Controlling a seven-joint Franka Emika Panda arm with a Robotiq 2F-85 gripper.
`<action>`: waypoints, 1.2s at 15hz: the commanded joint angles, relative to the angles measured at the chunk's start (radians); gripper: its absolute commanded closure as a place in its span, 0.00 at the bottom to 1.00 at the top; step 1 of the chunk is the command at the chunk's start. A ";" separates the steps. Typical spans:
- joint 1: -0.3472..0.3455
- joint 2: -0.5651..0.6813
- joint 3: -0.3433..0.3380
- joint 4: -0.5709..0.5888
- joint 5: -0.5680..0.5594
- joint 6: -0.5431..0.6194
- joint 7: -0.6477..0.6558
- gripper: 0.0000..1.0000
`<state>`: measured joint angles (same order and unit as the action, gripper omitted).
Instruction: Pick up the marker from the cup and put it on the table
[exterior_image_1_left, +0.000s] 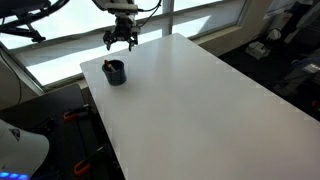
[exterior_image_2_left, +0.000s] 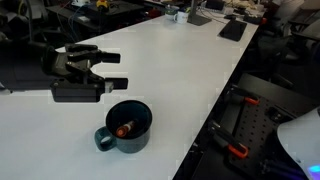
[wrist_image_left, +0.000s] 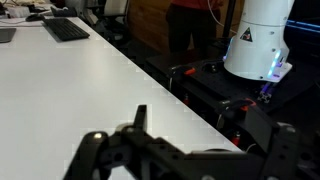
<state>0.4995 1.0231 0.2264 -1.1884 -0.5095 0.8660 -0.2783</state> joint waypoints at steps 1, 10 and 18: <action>0.026 0.056 0.009 0.061 -0.044 -0.063 -0.049 0.00; 0.060 0.102 0.022 0.037 -0.090 -0.085 -0.040 0.00; 0.040 0.121 0.021 0.056 -0.081 -0.083 -0.051 0.00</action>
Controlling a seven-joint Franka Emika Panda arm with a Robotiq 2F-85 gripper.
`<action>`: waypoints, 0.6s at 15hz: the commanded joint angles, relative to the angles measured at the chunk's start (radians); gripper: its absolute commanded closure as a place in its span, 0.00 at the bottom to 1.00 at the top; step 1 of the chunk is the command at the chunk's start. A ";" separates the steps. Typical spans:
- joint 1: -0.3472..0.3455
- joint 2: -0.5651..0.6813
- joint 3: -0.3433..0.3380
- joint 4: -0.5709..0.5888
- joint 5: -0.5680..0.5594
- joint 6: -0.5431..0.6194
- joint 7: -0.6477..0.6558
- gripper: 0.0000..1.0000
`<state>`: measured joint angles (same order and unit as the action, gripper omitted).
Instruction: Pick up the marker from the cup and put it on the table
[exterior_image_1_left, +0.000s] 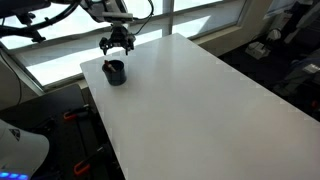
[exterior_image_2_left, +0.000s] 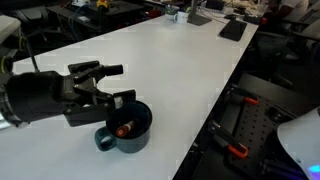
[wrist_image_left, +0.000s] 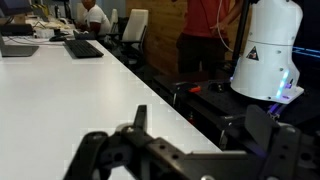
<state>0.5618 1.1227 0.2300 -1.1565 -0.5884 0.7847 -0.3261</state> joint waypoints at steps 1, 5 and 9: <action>-0.019 0.034 0.020 0.034 -0.015 -0.002 -0.017 0.00; 0.001 0.082 0.023 0.071 -0.034 -0.022 -0.034 0.00; 0.038 0.124 0.031 0.121 -0.080 -0.036 -0.068 0.00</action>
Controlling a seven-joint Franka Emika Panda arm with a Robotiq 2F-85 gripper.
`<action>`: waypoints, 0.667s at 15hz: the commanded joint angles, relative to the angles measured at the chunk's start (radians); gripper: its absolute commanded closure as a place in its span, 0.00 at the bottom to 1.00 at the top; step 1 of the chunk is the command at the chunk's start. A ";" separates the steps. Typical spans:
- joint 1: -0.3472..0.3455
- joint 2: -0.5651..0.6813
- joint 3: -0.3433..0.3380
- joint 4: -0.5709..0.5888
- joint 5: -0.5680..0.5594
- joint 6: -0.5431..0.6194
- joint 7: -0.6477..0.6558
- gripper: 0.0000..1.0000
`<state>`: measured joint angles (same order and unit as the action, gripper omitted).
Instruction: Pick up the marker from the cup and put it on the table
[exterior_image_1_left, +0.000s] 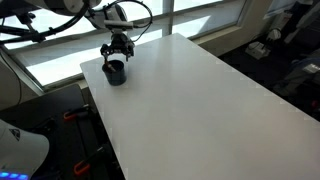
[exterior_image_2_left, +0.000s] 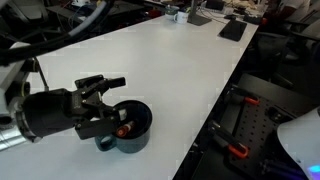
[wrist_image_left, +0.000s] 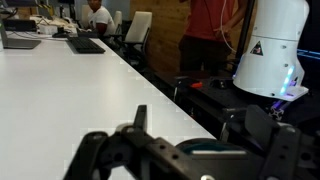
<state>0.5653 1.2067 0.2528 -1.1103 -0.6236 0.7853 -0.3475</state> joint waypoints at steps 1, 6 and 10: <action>0.049 0.046 0.007 0.084 -0.058 -0.038 -0.053 0.00; 0.058 0.045 0.005 0.061 -0.058 -0.013 -0.046 0.00; 0.048 0.049 0.005 0.061 -0.058 -0.013 -0.046 0.00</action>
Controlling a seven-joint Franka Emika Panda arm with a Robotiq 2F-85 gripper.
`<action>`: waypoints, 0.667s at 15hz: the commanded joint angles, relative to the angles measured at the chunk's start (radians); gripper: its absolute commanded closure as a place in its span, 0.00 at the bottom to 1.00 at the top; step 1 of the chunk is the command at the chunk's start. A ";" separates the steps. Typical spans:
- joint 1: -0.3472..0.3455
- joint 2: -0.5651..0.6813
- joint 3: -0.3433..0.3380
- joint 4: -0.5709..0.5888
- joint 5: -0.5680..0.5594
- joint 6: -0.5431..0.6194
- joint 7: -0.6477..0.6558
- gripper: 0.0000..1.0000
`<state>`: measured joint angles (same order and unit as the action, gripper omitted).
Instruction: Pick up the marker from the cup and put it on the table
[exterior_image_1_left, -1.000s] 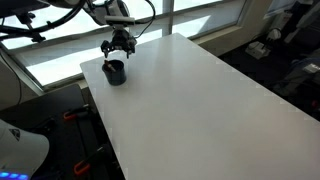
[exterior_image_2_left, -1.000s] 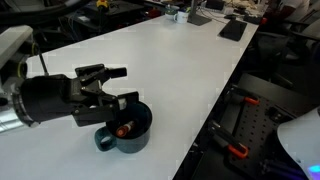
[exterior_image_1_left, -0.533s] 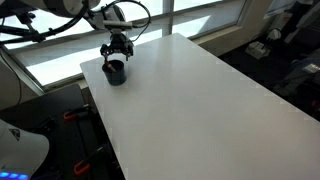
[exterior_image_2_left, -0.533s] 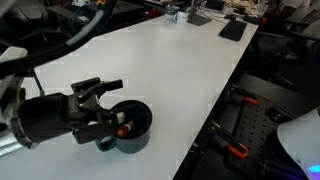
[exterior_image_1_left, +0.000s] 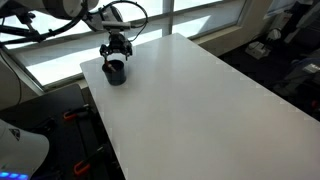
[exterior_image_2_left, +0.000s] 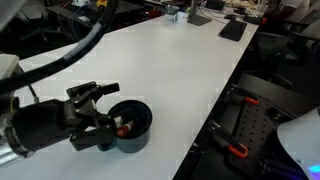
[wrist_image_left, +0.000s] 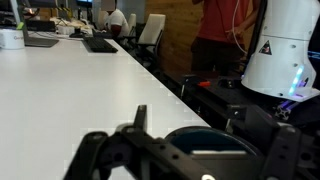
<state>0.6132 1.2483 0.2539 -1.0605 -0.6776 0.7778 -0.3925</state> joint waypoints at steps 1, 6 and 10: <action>-0.001 0.007 0.004 0.012 -0.004 -0.006 -0.001 0.00; -0.003 0.000 0.006 0.004 -0.002 -0.003 0.003 0.00; 0.005 -0.027 0.009 -0.019 0.005 0.004 0.039 0.00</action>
<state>0.6129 1.2505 0.2539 -1.0605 -0.6776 0.7782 -0.3878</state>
